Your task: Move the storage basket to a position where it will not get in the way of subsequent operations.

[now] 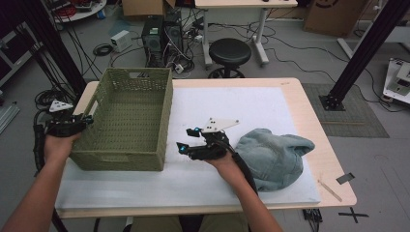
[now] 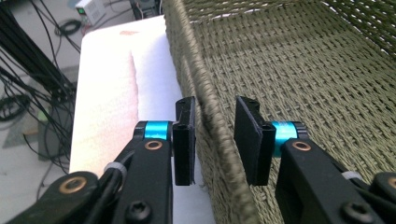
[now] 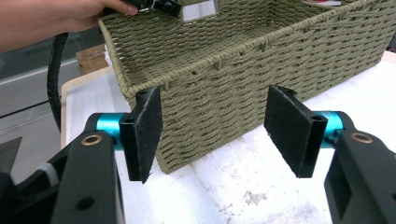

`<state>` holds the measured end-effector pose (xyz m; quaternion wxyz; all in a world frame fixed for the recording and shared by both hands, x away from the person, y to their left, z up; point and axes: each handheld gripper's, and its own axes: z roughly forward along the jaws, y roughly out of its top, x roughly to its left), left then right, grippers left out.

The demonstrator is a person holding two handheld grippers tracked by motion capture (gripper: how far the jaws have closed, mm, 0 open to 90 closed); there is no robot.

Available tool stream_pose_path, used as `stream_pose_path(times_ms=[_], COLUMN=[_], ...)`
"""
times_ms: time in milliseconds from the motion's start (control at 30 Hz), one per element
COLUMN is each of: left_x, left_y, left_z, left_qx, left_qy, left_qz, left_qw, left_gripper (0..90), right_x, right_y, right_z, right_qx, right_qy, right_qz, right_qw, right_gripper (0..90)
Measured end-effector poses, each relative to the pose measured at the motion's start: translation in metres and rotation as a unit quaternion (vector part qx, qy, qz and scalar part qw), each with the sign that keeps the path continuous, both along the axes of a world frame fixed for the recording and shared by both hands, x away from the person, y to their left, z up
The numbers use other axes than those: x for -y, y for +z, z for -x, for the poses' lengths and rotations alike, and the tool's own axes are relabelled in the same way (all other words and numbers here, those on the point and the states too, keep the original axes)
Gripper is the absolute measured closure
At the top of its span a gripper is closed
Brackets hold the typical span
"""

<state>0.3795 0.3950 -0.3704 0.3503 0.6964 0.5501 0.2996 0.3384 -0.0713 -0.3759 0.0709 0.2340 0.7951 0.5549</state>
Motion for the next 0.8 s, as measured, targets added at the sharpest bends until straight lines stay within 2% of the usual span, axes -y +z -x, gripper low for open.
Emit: stream_pose_path(times_ms=[200,467,633,800], left_x=[-0.002,0.001,-0.002,-0.003], left_y=[0.000,0.002,0.001,0.000], left_z=[0.000,0.003,0.008,0.015], left_qx=[-0.008,-0.007,-0.001,0.002], left_qy=[0.011,0.014,0.019,0.024], left_qz=[0.024,0.013,0.034,0.036], left_qw=[0.9996,0.9998,0.9992,0.9991], left_gripper=[75.9,77.7,78.0,77.7], right_x=[0.001,0.001,0.003,0.005], right_y=[0.000,-0.001,-0.001,-0.001], right_z=[-0.001,-0.002,-0.002,-0.004], right_qx=[-0.006,-0.005,-0.008,-0.009], right_qy=[-0.004,-0.003,-0.006,-0.008], right_qz=[0.000,-0.001,-0.001,-0.002], right_qw=[1.0000,1.0000,0.9999,0.9999], right_gripper=[38.1,38.1,38.1,38.1])
